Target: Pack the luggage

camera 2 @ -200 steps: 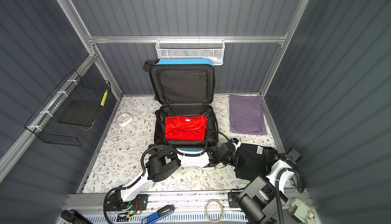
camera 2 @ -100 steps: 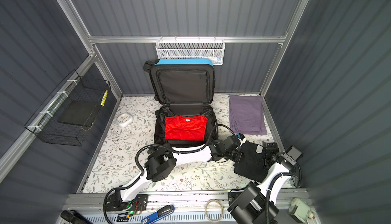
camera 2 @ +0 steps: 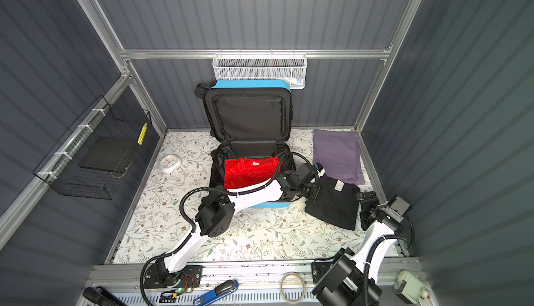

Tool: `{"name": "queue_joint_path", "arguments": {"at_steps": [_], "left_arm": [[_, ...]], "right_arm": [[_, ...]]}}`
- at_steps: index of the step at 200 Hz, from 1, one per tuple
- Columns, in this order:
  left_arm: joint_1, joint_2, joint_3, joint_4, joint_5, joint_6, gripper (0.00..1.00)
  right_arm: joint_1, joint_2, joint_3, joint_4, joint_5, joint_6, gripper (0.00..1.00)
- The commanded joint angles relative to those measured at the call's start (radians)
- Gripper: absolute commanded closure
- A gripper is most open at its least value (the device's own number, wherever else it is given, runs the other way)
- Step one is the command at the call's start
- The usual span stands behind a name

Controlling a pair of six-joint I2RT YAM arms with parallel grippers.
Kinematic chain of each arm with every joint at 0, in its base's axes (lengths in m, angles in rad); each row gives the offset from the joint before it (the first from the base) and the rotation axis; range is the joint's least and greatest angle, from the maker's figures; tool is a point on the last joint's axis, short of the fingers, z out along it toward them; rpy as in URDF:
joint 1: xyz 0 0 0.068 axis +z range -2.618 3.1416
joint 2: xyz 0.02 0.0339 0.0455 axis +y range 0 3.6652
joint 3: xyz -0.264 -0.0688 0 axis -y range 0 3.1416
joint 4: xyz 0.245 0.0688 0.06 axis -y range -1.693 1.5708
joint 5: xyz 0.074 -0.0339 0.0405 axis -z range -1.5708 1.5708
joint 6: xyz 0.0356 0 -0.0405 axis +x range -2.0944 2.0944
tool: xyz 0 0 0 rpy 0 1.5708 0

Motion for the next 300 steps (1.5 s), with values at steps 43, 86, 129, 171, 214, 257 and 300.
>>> {"name": "queue_joint_path", "arguments": {"at_steps": [43, 86, 129, 171, 214, 257, 300], "left_arm": [[-0.001, 0.084, 0.071, -0.058, 0.000, 0.044, 1.00], [-0.001, 0.112, 0.085, -0.066, -0.003, 0.036, 1.00], [-0.001, 0.119, 0.079, -0.063, -0.007, 0.036, 1.00], [-0.001, 0.122, 0.073, -0.062, -0.012, 0.037, 1.00], [-0.001, 0.125, 0.073, -0.054, -0.010, 0.036, 1.00], [-0.001, 0.125, 0.074, -0.052, -0.006, 0.036, 1.00], [-0.001, 0.111, 0.069, -0.048, 0.000, 0.036, 1.00]], "right_arm": [[0.004, 0.115, -0.078, 0.060, 0.083, 0.001, 0.04], [0.004, 0.124, -0.075, 0.063, 0.199, -0.005, 0.02], [0.003, 0.215, -0.092, 0.131, 0.097, -0.001, 0.03], [0.004, 0.273, -0.113, 0.243, 0.003, 0.013, 0.08], [0.006, 0.326, -0.138, 0.318, -0.069, 0.020, 0.20], [0.006, 0.351, -0.153, 0.347, -0.087, 0.007, 0.39], [0.006, 0.345, -0.164, 0.353, -0.108, -0.003, 0.80]]}}
